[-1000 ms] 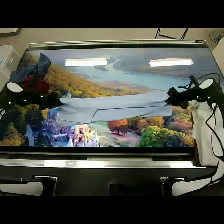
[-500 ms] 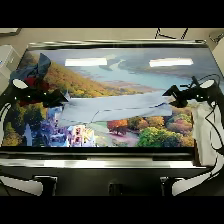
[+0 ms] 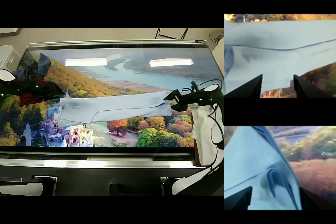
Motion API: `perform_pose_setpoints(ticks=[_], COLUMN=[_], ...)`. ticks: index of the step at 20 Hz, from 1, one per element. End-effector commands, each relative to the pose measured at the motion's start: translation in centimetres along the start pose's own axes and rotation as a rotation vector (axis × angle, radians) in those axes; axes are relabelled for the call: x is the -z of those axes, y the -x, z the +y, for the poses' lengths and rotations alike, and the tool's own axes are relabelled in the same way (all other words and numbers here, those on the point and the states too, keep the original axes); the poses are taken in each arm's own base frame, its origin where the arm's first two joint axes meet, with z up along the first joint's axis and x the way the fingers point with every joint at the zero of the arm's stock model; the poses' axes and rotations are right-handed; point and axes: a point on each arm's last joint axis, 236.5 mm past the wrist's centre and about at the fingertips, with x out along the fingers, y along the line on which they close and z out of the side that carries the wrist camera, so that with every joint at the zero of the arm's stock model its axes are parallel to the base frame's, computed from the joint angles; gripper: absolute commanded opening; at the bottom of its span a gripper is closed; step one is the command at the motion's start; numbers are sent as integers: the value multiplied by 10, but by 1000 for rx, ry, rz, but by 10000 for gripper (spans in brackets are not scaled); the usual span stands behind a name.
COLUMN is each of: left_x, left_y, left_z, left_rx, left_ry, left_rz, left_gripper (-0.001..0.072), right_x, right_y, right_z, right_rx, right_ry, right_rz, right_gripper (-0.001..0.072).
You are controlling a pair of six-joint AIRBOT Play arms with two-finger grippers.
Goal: Fold the clothes and pants, and hang the long-sleeved shirts on hangers.
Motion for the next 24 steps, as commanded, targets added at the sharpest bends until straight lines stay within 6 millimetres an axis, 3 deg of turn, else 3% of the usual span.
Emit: perform_pose_setpoints(ticks=[1,3,4,5,6,8,9,11,12,15,19,21,24], left_x=[6,10,13,13,9,1,-4,-10,-8,21,91,120,155], left_y=[0,-6,-9,-12,-16,-27,-33,-53,-67,-132,-213,-241,-276], left_z=[-31,-44,-50,-55,-60,-77,-89,-118,-133,-168,-173,-185,-221], left_rx=[33,44,48,51,52,58,65,83,94,120,95,125,218], left_ry=[-55,-80,-92,-103,-114,-147,-169,-214,-239,-214,-83,-8,109], left_rz=[-1,10,18,15,-2,-55,-89,-152,-166,-113,91,157,197], left_gripper=[440,440,440,440,440,436,391,102,22,21,21,21,21], right_x=[11,14,17,19,20,22,23,32,41,88,146,175,214], right_y=[-25,-31,-33,-31,-29,-16,-5,24,40,81,125,142,161], right_z=[5,9,12,15,21,41,57,92,110,161,222,246,274], right_rx=[-14,-9,-13,-22,-43,-92,-127,-193,-216,-234,-252,-272,-303], right_ry=[25,36,52,68,75,133,157,199,234,356,455,506,556], right_rz=[53,65,75,81,81,69,54,35,30,51,14,-3,-16], right_gripper=[681,532,381,118,46,46,45,44,44,44,45,45,45])
